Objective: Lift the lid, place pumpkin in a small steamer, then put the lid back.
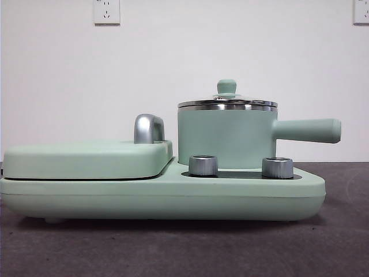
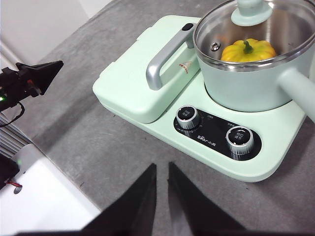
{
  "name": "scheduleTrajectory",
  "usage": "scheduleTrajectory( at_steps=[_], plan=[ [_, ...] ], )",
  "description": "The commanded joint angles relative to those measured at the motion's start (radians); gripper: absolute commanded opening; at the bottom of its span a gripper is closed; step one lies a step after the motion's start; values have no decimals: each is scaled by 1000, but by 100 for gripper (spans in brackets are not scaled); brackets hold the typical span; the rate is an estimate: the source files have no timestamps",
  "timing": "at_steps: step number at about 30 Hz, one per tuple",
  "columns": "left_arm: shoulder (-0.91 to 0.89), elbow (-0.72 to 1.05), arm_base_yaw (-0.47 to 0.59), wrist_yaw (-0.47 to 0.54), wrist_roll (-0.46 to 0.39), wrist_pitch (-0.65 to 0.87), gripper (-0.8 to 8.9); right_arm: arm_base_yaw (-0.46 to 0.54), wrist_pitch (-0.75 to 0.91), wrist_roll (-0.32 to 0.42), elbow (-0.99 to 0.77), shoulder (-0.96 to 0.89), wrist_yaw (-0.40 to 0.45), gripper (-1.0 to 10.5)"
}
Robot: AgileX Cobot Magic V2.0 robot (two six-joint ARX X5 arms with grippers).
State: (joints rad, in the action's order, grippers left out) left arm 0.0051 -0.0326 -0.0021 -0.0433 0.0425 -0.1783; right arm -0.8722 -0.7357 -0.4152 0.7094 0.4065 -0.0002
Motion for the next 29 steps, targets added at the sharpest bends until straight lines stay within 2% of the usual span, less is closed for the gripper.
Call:
scheduleTrajectory(
  at_steps=[1, 19, 21, 24, 29],
  plan=[
    [-2, 20, 2, 0, -12, 7, 7, -11, 10, 11, 1, 3, 1, 36],
    [-2, 20, 2, 0, -12, 7, 7, -11, 10, 11, -5, -10, 0, 36],
    [-2, 20, 2, 0, -12, 7, 7, 15, 11, 11, -13, -24, 5, 36],
    [-2, 20, 2, 0, -12, 7, 7, 116, 69, 12, -66, -51, 0, 36],
    [-2, 20, 2, 0, -12, 8, 7, 380, 254, 11, -246, -162, -1, 36]
  ],
)
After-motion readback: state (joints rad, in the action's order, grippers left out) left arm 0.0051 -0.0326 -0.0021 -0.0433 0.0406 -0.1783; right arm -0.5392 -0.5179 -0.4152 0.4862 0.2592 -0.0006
